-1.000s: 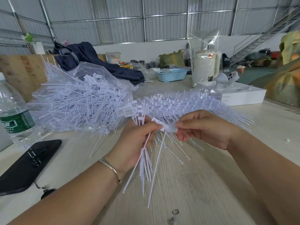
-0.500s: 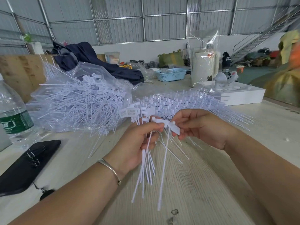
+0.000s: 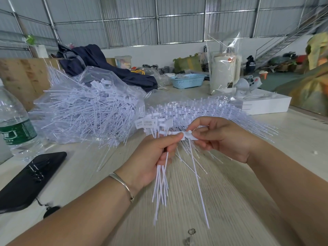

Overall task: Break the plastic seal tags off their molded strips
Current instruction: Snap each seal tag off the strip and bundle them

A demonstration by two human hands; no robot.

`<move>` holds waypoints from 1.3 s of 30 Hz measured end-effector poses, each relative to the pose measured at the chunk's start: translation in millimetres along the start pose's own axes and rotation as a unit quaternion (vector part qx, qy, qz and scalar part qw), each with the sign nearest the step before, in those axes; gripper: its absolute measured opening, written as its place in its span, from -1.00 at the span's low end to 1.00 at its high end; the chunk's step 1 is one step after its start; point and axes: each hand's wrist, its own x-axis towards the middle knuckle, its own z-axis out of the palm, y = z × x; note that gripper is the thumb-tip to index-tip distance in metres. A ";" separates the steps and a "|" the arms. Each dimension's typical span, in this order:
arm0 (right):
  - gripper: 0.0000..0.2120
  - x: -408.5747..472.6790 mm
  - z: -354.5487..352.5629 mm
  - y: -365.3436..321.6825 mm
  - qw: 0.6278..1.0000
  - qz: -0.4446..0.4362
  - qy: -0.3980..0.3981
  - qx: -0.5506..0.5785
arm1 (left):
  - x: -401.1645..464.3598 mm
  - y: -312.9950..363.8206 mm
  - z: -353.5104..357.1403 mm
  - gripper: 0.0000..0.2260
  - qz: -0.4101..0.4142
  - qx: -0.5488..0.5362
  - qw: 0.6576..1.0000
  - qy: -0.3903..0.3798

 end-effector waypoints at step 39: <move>-0.92 3.5 9.2 2.9 0.992 -0.049 0.118 -0.007 | -4.6 -7.0 6.9 -0.65 -0.031 0.069 0.997 0.033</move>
